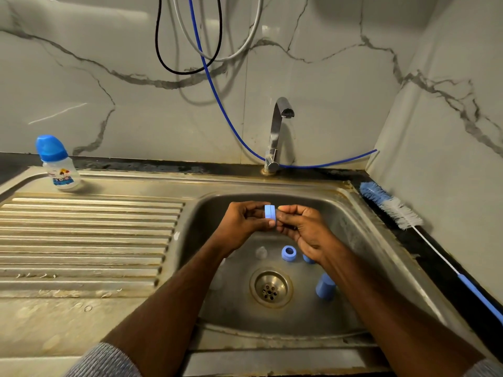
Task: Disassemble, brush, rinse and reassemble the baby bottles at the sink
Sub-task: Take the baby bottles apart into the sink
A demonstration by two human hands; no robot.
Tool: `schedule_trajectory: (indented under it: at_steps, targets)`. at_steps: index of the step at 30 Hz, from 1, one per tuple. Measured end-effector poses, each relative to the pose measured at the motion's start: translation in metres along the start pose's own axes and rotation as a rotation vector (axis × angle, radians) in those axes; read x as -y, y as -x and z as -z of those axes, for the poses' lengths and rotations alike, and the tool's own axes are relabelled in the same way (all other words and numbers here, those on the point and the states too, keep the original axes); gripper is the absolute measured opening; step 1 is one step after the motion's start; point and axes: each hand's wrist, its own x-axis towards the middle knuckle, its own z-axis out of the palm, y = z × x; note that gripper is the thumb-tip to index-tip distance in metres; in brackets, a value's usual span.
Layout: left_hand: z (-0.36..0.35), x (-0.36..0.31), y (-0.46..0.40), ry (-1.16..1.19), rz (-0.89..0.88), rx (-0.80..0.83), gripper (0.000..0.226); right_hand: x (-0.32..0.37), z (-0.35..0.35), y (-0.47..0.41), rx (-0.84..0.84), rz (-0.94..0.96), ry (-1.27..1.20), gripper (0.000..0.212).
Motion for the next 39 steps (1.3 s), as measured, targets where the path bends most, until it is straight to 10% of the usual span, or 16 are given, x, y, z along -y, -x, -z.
schedule_trajectory:
  at_steps: [16,27,36,39]
  targets:
    - [-0.006,0.012,-0.004,-0.185,0.032,0.038,0.050,-0.005,0.008,-0.006,-0.074,0.040,0.433,0.011]
    - [-0.004,0.020,-0.007,-0.058,0.157,-0.015,0.045,-0.004,0.013,-0.007,0.027,-0.154,0.263,0.020]
    - [0.003,0.039,-0.010,-0.258,0.271,-0.068,0.031,-0.012,0.052,-0.022,-0.154,0.131,0.827,0.029]
    - [0.000,0.038,-0.008,-0.289,0.296,-0.032,0.023,-0.027,0.072,-0.023,0.020,0.063,1.107,0.035]
